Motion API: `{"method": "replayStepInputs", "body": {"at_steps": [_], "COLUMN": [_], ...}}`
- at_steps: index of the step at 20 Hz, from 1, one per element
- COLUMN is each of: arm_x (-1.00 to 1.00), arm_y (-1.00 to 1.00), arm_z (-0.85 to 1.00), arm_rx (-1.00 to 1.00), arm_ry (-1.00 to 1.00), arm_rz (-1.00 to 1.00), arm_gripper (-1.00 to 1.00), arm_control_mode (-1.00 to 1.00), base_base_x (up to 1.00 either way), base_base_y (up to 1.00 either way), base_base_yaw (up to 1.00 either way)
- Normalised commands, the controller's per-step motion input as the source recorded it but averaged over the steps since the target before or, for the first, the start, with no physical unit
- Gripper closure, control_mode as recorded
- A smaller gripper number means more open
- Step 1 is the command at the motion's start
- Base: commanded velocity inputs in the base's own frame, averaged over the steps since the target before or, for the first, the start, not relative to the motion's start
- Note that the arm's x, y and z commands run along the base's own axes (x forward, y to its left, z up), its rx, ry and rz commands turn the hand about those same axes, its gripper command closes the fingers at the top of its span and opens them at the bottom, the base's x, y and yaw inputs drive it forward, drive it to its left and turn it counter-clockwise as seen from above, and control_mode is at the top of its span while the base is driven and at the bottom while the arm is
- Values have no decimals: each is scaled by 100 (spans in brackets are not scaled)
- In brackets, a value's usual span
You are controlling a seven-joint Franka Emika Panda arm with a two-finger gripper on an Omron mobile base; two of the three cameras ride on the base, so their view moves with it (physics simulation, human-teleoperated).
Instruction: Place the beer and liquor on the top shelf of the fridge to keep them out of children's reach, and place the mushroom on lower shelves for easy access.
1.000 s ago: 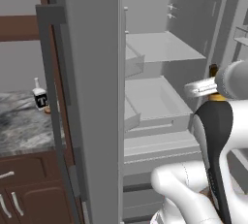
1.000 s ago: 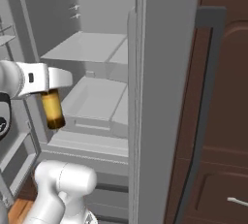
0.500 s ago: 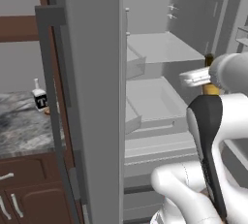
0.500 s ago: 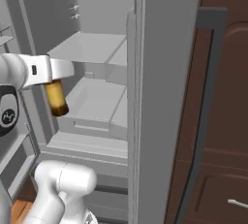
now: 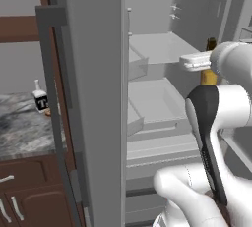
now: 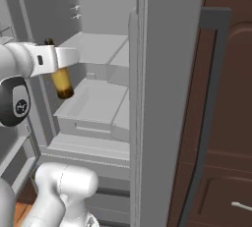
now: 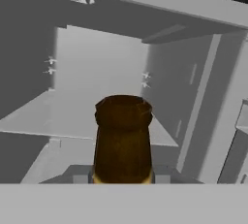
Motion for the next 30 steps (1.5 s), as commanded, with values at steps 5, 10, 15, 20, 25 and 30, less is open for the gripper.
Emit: {"method": "replayStepInputs", "body": {"at_steps": [5,10,15,20,25,30], "arm_x": [56,78,78,75,74,74], "arm_y": [0,0,0,0,0,0], "arm_z": [7,0,0,0,0,0], "arm_rx": [6,9,8,6,6,4], "arm_ry": [-3,0,0,0,0,0], "arm_rz": [0,0,0,0,0,0], "arm_gripper": [100,100,100,100,100,100], "arm_control_mode": [-100,-100,-100,-100,-100,-100], "base_base_x": [0,0,0,0,0,0], "base_base_y": [0,0,0,0,0,0], "base_base_yaw": [0,0,0,0,0,0]}}
